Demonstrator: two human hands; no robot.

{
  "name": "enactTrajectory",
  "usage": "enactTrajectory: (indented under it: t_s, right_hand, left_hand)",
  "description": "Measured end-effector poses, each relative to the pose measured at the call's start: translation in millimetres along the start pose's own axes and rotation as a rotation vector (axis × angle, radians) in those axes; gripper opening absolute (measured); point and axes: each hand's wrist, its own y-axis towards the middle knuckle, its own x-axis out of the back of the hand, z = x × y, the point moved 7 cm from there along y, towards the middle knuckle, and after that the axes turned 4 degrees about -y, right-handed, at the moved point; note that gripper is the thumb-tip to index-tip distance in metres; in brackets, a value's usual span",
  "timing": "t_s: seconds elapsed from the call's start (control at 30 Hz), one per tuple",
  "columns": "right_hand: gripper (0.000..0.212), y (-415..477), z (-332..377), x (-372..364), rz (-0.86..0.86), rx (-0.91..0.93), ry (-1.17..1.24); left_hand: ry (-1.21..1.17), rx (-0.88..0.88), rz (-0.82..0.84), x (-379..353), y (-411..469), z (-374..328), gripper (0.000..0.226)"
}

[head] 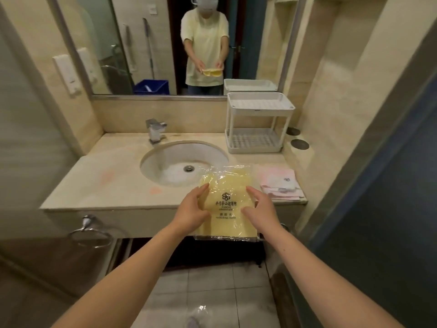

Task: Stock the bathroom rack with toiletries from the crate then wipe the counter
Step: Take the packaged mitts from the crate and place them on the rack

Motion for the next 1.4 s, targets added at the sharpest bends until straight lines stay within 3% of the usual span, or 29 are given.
enactTrajectory:
  t_s: [0.37, 0.63, 0.93, 1.17, 1.3, 1.4]
  right_hand:
    - [0.076, 115.3, -3.0, 41.6, -0.118, -0.031, -0.107]
    - [0.078, 172.0, -10.1, 56.7, -0.162, -0.086, -0.144]
    - [0.083, 254.3, -22.5, 76.0, -0.134, -0.085, -0.182]
    - [0.088, 343.3, -47.3, 88.6, -0.089, -0.082, -0.179]
    - [0.088, 395.3, -60.5, 92.5, -0.049, -0.09, -0.203]
    - [0.085, 432.6, -68.7, 91.3, -0.035, -0.1, -0.196]
  left_hand:
    - [-0.164, 0.065, 0.164, -26.9, 149.6, -24.2, 0.073]
    - [0.134, -0.129, 0.249, -45.2, 215.8, -46.3, 0.077]
    - [0.332, -0.19, 0.232, -64.6, 288.0, -61.7, 0.07]
    - [0.346, -0.114, 0.184, -95.1, 362.9, -61.5, 0.07]
    - [0.263, -0.067, 0.155, -112.0, 406.8, -61.0, 0.045]
    - [0.229, -0.012, 0.088, -119.0, 440.1, -52.9, 0.064]
